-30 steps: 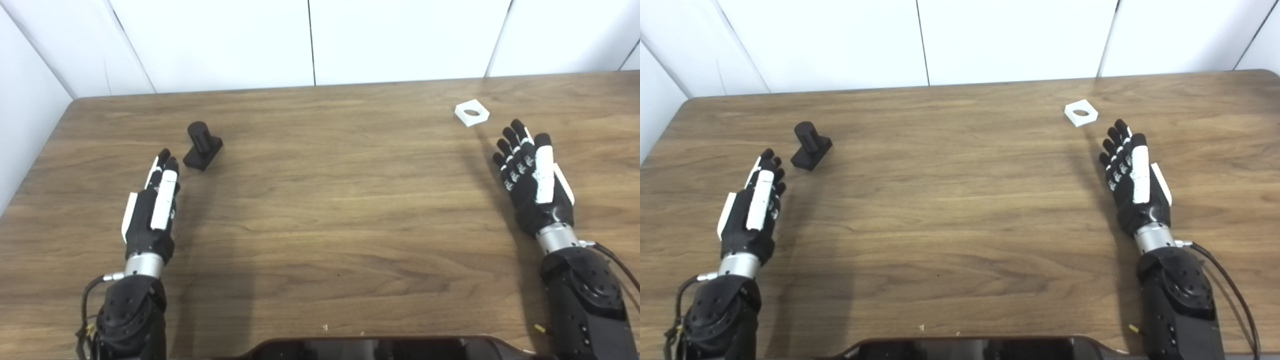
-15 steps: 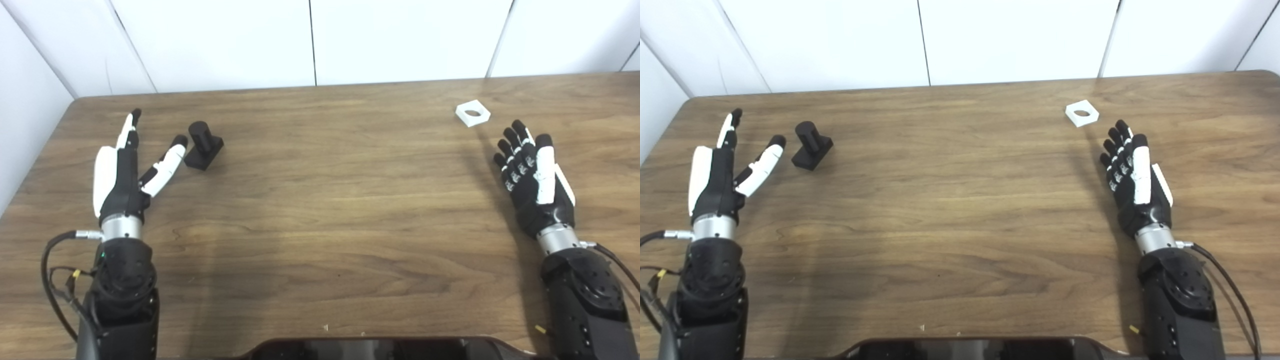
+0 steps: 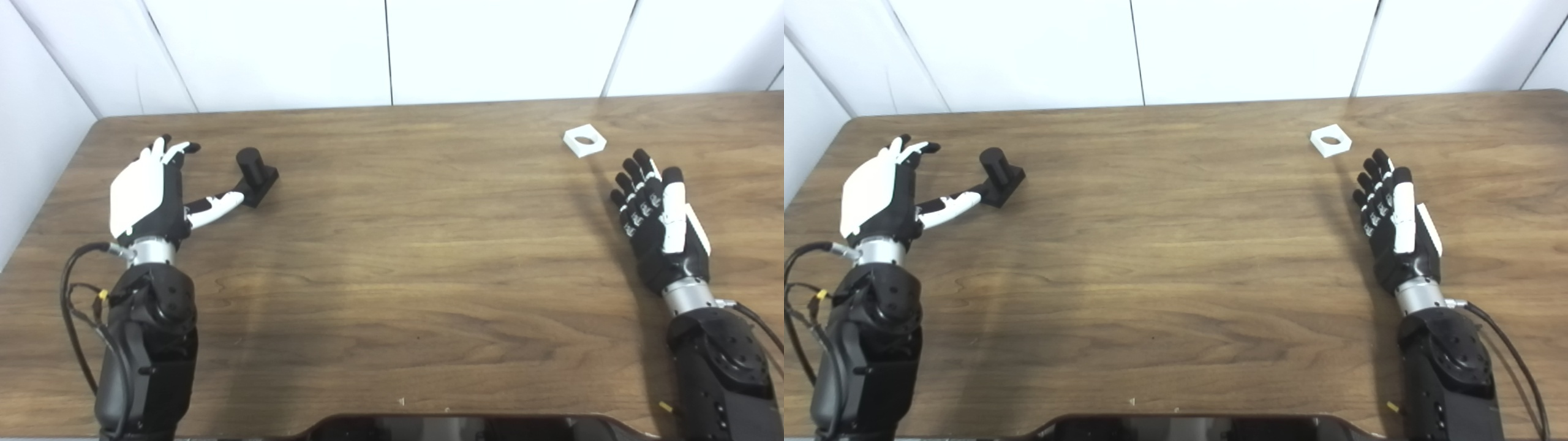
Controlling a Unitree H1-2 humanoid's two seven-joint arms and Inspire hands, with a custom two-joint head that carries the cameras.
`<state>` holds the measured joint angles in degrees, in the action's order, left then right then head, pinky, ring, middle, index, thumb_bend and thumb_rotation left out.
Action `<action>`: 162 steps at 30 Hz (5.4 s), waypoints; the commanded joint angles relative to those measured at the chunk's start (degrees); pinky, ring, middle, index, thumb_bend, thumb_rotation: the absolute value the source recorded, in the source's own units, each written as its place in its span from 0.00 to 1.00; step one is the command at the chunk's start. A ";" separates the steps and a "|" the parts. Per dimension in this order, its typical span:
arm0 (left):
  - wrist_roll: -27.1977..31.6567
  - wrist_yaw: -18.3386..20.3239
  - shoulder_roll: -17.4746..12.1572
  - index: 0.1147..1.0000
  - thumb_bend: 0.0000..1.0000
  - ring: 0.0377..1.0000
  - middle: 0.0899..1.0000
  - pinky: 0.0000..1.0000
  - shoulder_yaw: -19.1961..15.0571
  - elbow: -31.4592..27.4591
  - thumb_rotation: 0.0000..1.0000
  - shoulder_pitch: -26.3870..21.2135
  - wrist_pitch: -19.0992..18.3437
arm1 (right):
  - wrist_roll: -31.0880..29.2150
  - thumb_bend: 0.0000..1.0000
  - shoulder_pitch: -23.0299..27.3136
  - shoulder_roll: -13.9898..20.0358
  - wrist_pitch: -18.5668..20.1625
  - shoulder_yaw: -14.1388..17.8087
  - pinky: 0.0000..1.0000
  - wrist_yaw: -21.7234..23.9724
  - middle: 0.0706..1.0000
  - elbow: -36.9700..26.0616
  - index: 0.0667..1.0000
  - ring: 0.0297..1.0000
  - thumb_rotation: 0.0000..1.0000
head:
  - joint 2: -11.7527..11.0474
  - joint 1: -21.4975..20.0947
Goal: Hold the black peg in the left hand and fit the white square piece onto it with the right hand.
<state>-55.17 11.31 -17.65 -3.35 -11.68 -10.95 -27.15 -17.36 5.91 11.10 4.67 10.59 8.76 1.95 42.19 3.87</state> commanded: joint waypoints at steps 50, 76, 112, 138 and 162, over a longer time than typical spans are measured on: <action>-7.63 1.27 -0.92 0.76 0.81 1.00 1.00 1.00 5.06 20.12 0.57 -13.92 0.25 | -0.77 0.62 -2.32 -1.10 0.79 0.26 1.00 -0.06 1.00 0.90 1.00 1.00 1.00 | -0.77 -1.43; -6.82 -3.77 -2.36 0.70 0.81 1.00 0.99 1.00 7.83 26.05 0.48 -15.44 0.27 | -1.95 0.62 -2.75 -0.14 0.83 1.12 1.00 0.83 1.00 0.61 1.00 1.00 1.00 | -1.26 -1.66; 3.50 -15.33 -3.67 0.43 0.52 1.00 0.91 1.00 11.27 27.38 0.06 -14.83 2.00 | -1.83 0.62 -3.03 0.49 0.62 1.66 1.00 0.70 1.00 0.63 1.00 1.00 1.00 | -1.55 -2.02; 6.83 -15.14 -3.65 0.42 0.52 1.00 0.88 1.00 12.11 23.84 0.06 -13.35 1.55 | -1.52 0.62 -2.34 0.08 0.60 1.35 1.00 0.53 1.00 0.96 1.00 1.00 1.00 | -1.33 -2.08; 4.46 0.18 4.84 0.42 0.52 1.00 0.90 0.98 6.75 8.60 0.07 -8.16 0.24 | -1.14 0.60 -2.74 -1.03 0.94 0.52 1.00 0.29 1.00 0.18 1.00 1.00 1.00 | -1.70 -4.18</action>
<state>-49.62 11.78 -12.80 4.14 -0.44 -17.53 -26.86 -18.29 5.13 11.24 5.61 11.52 9.09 0.98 40.43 -0.26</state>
